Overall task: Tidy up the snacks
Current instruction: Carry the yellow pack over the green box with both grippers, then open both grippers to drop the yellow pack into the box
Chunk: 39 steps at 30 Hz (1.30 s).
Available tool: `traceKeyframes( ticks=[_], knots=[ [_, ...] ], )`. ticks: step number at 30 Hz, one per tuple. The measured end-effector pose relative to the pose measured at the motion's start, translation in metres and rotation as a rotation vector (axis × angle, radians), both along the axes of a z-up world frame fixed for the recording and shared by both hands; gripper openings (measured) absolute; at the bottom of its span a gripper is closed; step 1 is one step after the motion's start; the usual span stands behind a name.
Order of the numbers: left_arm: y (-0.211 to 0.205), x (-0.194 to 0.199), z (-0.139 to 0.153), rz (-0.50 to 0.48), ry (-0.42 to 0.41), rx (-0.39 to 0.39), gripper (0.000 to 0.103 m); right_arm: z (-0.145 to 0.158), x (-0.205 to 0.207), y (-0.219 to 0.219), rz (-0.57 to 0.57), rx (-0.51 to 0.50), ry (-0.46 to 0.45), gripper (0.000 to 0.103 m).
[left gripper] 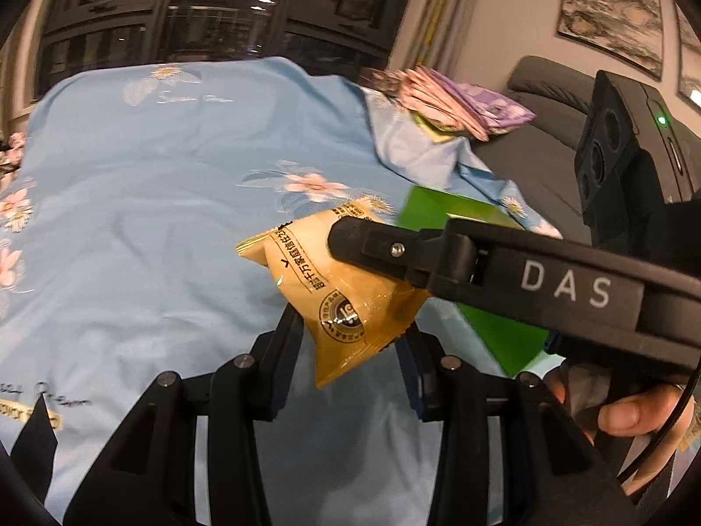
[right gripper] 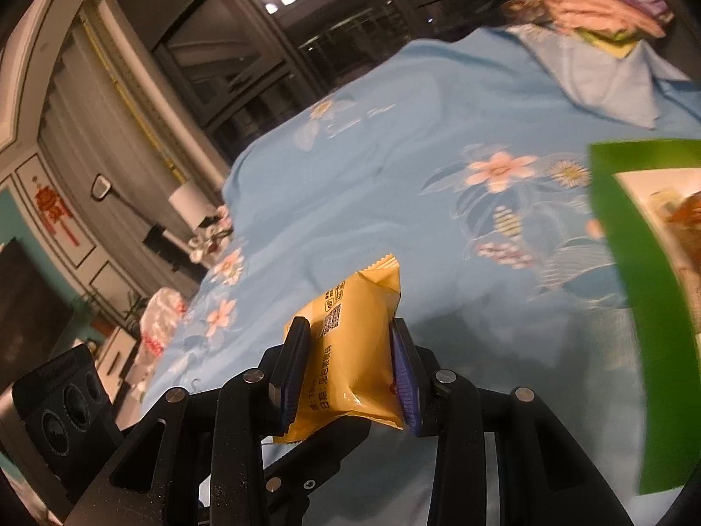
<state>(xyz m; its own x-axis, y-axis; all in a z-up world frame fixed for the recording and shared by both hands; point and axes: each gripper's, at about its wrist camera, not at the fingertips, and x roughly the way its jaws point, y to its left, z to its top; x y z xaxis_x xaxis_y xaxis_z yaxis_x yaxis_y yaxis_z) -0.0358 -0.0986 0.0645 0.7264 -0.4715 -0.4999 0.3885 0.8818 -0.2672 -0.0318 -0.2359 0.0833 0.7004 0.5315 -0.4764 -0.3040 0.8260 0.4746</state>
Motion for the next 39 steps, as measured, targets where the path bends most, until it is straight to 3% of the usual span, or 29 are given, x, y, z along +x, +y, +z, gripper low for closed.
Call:
traceKeyframes(
  ticks=[16, 21, 31, 34, 39],
  knots=[
    [-0.132, 0.012, 0.040, -0.268, -0.099, 0.108, 0.040, 0.021, -0.015, -0.130, -0.301, 0.016, 0.012, 0.039],
    [-0.167, 0.048, 0.048, -0.343, 0.001, 0.080, 0.040, 0.023, -0.002, -0.172, -0.398, 0.066, 0.052, 0.039],
    [-0.211, 0.067, 0.037, -0.323, 0.003, 0.159, 0.041, 0.008, 0.026, -0.208, -0.440, 0.066, 0.098, 0.039],
    [-0.213, 0.072, 0.037, -0.333, 0.001, 0.158, 0.052, 0.006, 0.027, -0.210, -0.451, 0.062, 0.102, 0.039],
    [-0.219, 0.070, 0.041, -0.320, -0.026, 0.200, 0.058, 0.001, 0.025, -0.216, -0.488, 0.061, 0.137, 0.039]
  ],
)
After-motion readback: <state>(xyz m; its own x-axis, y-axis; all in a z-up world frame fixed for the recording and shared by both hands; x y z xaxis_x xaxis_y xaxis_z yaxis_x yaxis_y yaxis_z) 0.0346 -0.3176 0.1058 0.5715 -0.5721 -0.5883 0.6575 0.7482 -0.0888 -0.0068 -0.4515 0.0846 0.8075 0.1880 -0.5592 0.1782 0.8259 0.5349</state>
